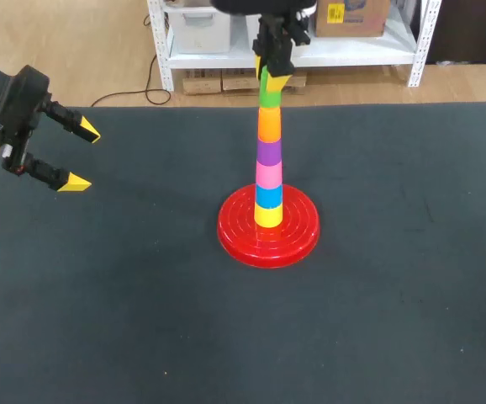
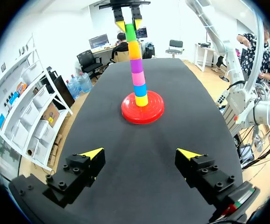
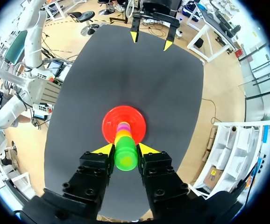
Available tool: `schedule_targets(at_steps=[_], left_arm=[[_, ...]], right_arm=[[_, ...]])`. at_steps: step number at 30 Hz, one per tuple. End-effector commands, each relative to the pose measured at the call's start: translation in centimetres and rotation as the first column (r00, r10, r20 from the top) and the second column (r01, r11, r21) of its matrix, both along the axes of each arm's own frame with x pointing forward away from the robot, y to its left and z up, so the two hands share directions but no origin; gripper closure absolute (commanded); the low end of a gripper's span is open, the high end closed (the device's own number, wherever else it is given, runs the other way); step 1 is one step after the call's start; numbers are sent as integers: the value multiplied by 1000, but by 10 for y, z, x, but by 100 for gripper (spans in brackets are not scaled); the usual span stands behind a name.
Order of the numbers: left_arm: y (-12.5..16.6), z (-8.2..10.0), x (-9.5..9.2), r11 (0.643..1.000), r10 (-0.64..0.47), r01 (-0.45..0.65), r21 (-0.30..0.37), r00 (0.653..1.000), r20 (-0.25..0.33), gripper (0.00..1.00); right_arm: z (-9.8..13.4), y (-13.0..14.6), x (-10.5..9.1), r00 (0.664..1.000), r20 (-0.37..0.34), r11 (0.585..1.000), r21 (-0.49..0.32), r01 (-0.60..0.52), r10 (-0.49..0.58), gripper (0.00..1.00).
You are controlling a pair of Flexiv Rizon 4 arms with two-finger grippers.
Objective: Pick up and stack the cylinders on the red base in this order: pink,purple,orange,green
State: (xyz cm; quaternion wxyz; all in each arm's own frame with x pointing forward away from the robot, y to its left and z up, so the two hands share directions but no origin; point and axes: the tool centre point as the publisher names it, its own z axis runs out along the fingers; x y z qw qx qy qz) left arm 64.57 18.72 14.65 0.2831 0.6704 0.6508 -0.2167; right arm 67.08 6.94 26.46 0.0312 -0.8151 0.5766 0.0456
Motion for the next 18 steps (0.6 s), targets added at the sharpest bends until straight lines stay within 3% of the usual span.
schedule_targets(at_steps=[1,12,18], left_arm=[[0,-1,0,1000,0,0,-1,1000,2,0],[0,-1,0,1000,0,0,-1,1000,2,0],[0,-1,0,1000,0,0,-1,1000,2,0]], right_arm=[[-3,0,0,1000,-3,1000,0,1,-1,100],[-8,-1,-1,1000,-9,1000,-3,1,-1,100],[1,-1,-2,1000,7,1000,11,-2,2,100]])
